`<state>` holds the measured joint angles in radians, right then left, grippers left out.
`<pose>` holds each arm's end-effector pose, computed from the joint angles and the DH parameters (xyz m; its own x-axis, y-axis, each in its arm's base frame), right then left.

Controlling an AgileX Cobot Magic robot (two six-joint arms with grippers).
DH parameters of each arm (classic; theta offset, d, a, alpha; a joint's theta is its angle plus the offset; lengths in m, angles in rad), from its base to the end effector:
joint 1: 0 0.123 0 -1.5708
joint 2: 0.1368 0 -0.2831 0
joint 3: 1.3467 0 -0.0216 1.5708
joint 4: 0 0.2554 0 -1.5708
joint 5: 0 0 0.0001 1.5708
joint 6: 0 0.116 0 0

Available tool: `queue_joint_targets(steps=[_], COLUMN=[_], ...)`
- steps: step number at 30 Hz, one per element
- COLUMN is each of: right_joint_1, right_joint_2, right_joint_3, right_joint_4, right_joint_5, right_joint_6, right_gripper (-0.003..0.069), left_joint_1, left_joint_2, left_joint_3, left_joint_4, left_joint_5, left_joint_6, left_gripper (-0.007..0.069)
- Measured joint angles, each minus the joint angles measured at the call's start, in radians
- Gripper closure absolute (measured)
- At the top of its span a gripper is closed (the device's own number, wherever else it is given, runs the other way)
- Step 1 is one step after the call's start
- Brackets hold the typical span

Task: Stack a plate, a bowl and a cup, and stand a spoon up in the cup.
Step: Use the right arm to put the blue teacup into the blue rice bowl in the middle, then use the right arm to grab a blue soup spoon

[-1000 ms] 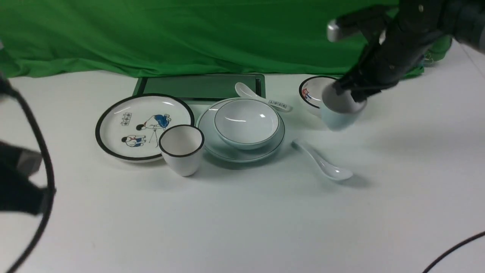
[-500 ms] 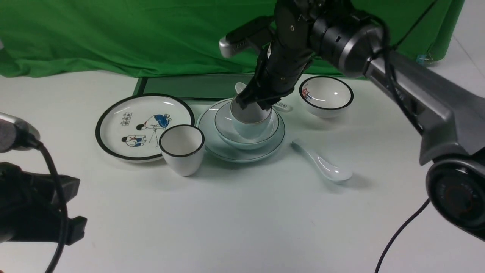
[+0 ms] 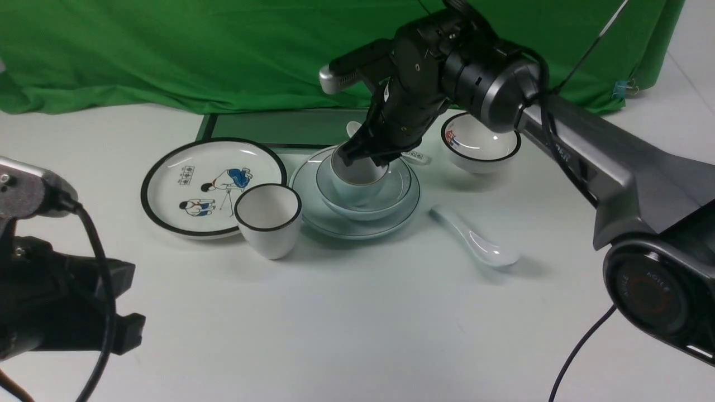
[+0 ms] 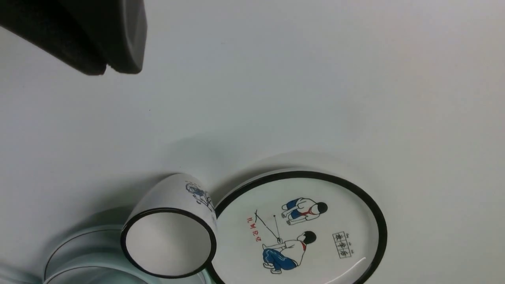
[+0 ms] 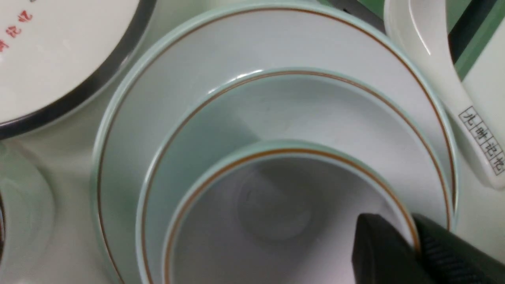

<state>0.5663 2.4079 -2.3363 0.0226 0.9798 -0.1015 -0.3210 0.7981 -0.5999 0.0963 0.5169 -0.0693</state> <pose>0.4674 0.2997 0.2124 -0.6421 -0.5134 -0.5694 -0.6048 0.7956 -0.0353 0.1744 -0.0522 0.2760 -0.5517 0.1987 -0.8100 0.2866 0.9572 0.0396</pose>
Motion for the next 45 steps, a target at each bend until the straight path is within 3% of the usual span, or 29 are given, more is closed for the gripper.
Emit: queue_joint_targets(steps=[5, 13, 18, 23, 27, 33, 35, 36, 37, 39, 45], right_joint_1=[0.000, -0.004, -0.048, -0.095, -0.117, -0.117, -0.117, -0.118, -0.118, -0.118, -0.117], right_joint_2=[0.002, -0.054, -0.222, -0.290, -0.257, -0.193, -0.173, -0.169, -0.169, -0.171, -0.247], right_joint_3=[0.000, 0.007, 0.107, 0.327, 0.505, 0.553, 0.553, 0.550, 0.550, 0.550, 0.555], right_joint_4=[0.000, 0.003, 0.006, -0.001, -0.001, 0.001, 0.006, 0.009, 0.009, 0.010, 0.031], right_joint_5=[0.000, 0.059, 0.075, 0.104, 0.035, -0.046, -0.055, -0.060, -0.060, -0.051, 0.000], right_joint_6=[0.000, -0.001, -0.012, -0.051, -0.082, -0.097, -0.100, -0.100, -0.100, -0.100, -0.110], right_gripper=[0.0566, 0.0274, 0.0224, 0.0217, 0.0216, 0.0239, 0.0273, 0.0348, 0.0358, 0.0473, 0.0466], left_joint_1=[0.000, 0.000, 0.000, 0.000, 0.000, 0.000, 0.000, 0.000, 0.000, 0.000, 0.000], left_joint_2=[0.001, 0.001, 0.001, 0.001, 0.001, 0.001, 0.001, 0.001, 0.001, 0.001, 0.001], left_joint_3=[0.001, 0.001, 0.001, 0.001, 0.001, 0.001, 0.001, 0.001, 0.001, 0.001, 0.001], left_joint_4=[-0.011, -0.016, -0.017, -0.039, -0.045, -0.057, -0.058, -0.059, -0.059, -0.060, -0.045], left_joint_5=[-0.002, 0.005, 0.012, 0.015, 0.016, 0.016, 0.016, 0.016, 0.016, 0.016, 0.006], left_joint_6=[0.001, 0.004, 0.005, 0.005, 0.005, 0.005, 0.005, 0.005, 0.006, 0.022, 0.053], left_gripper=[0.0633, 0.0633, 0.0633, 0.0633, 0.0633, 0.0633, 0.0633, 0.0633, 0.0633, 0.0633, 0.0633])
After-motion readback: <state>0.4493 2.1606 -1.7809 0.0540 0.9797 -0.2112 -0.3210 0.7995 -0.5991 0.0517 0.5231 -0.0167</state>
